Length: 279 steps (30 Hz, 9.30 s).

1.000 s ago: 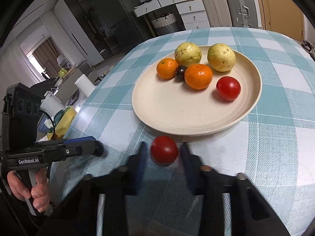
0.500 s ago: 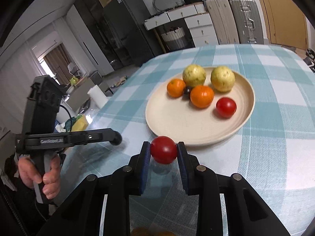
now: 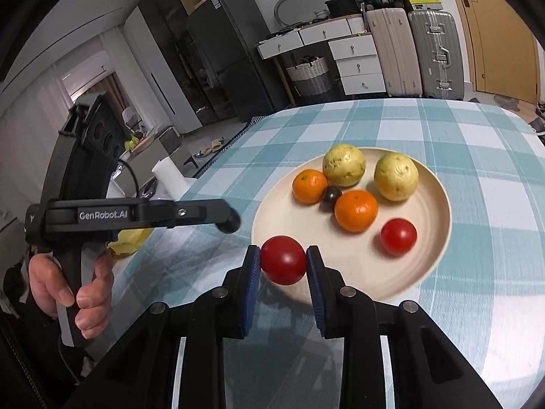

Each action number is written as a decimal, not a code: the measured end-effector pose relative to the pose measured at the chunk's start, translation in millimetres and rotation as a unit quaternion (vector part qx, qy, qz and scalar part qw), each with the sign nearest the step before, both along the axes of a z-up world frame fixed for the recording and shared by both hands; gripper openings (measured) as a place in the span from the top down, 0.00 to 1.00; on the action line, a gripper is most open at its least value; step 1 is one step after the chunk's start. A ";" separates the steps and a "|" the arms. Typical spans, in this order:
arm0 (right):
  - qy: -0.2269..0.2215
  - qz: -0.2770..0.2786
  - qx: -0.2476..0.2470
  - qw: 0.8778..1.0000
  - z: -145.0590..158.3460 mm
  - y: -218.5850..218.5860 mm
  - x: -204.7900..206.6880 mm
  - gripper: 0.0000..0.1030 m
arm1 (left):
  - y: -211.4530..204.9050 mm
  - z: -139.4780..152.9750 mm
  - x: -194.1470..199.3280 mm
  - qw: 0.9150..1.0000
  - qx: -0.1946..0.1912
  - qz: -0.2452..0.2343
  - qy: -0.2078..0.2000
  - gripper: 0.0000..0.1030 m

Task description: Organize fruits

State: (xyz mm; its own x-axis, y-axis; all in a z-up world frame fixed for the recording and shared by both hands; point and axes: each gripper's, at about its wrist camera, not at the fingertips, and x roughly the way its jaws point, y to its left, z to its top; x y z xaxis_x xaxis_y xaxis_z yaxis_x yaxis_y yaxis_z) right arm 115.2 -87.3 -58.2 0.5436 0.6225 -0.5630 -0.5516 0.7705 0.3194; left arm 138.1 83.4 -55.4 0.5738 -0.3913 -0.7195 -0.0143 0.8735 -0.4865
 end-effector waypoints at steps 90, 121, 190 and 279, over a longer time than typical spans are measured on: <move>-0.034 -0.100 -0.006 0.994 13.7 -75.6 -98.5 0.07 | -71.2 5.3 -120.0 0.994 0.106 0.003 0.008 0.01; -0.014 -0.139 -0.020 0.990 -13.5 -97.4 -117.9 0.03 | -154.0 -37.3 -154.9 0.969 0.161 -0.184 0.023 0.36; 0.029 -0.052 -0.035 0.998 -50.8 -46.8 -116.7 0.74 | -30.3 2.0 -114.8 0.999 0.024 -0.028 -0.027 0.77; -0.149 -0.124 0.067 0.979 74.5 -93.7 -40.0 0.07 | -81.8 101.6 -80.3 0.967 0.160 0.071 -0.186 0.17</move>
State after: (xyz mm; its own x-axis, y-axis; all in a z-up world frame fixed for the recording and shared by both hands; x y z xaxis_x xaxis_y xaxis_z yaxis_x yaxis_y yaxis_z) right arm 75.2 -181.0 16.3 0.8153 0.5078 -0.2783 -0.4367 0.8548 0.2802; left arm 57.8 1.6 46.2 0.8481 -0.0816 -0.5235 -0.0210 0.9821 -0.1870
